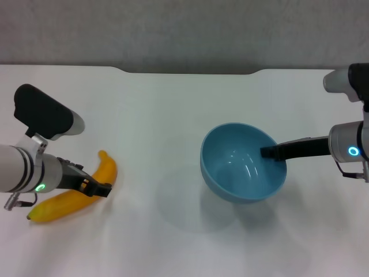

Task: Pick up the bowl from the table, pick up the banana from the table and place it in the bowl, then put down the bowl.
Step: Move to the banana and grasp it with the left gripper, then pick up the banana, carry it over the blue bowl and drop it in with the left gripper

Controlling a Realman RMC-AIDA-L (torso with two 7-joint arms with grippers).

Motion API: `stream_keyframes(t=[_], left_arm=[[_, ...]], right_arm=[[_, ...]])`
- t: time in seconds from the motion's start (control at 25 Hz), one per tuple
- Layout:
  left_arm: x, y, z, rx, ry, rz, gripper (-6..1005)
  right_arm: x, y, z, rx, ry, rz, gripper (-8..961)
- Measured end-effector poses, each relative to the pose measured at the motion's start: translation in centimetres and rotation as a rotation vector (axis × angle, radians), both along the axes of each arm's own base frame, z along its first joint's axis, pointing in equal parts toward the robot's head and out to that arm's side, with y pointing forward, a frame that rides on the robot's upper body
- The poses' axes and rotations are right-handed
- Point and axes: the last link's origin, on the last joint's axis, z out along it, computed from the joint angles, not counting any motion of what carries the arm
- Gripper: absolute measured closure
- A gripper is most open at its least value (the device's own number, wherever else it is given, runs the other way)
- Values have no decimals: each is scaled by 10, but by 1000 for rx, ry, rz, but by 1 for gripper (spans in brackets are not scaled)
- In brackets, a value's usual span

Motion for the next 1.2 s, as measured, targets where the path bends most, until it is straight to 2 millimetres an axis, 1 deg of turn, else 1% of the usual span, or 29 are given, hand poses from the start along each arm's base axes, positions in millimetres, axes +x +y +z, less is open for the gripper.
stream_keyframes(t=[0.24, 0.44, 0.76, 0.96, 1.2], left_arm=[[-9, 1, 3, -11, 47, -15, 115], [-18, -2, -3, -61, 89, 18, 116], [-13, 0, -6, -57, 75, 14, 118], [-13, 2, -3, -35, 59, 23, 321], [-10, 4, -1, -25, 51, 17, 478]], right_arm=[[0, 0, 1, -1, 2, 2, 900], [-2, 0, 1, -4, 4, 7, 898], [-1, 0, 1, -3, 5, 6, 895], [-2, 1, 1, -3, 6, 11, 892], [-1, 0, 1, -1, 5, 7, 890]])
